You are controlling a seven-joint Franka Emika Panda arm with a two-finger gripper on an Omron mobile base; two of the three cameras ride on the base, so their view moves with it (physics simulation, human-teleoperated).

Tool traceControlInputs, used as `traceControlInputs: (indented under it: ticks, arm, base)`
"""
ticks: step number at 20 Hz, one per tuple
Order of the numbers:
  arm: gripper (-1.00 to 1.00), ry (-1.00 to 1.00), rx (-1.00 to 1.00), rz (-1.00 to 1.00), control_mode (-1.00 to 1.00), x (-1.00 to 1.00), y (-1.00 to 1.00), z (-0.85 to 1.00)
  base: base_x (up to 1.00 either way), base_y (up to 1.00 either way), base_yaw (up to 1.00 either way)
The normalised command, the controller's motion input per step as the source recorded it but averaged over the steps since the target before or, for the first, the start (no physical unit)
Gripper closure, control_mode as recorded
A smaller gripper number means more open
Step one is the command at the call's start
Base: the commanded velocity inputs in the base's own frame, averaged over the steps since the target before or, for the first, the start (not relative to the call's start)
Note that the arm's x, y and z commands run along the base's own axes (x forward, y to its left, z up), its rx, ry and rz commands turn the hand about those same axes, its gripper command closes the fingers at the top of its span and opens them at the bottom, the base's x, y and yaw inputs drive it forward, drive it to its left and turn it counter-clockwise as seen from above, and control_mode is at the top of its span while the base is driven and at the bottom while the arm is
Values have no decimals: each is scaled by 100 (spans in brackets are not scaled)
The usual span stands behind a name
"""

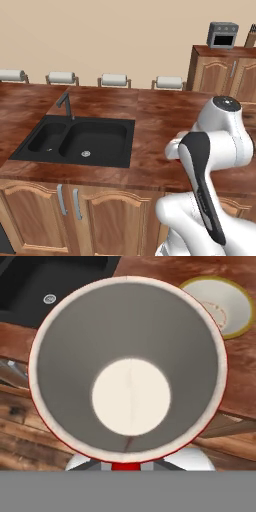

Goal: Clear the mugs and bowl far away from the sink.

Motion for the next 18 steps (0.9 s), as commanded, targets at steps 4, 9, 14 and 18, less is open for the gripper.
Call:
traceControlInputs:
  ticks: [4, 9, 14, 18]
  arm:
    - [100, 0, 0, 0, -100, -34, 0, 38]
    - [100, 0, 0, 1, 100, -22, 3, 9]
    - [100, 0, 0, 0, 100, 0, 0, 0]
    - [100, 0, 0, 0, 100, 0, 0, 0]
  base:
    - [0, 0, 0]
    - [-19, 40, 9]
    - [-43, 65, 23]
    - [-50, -22, 19]
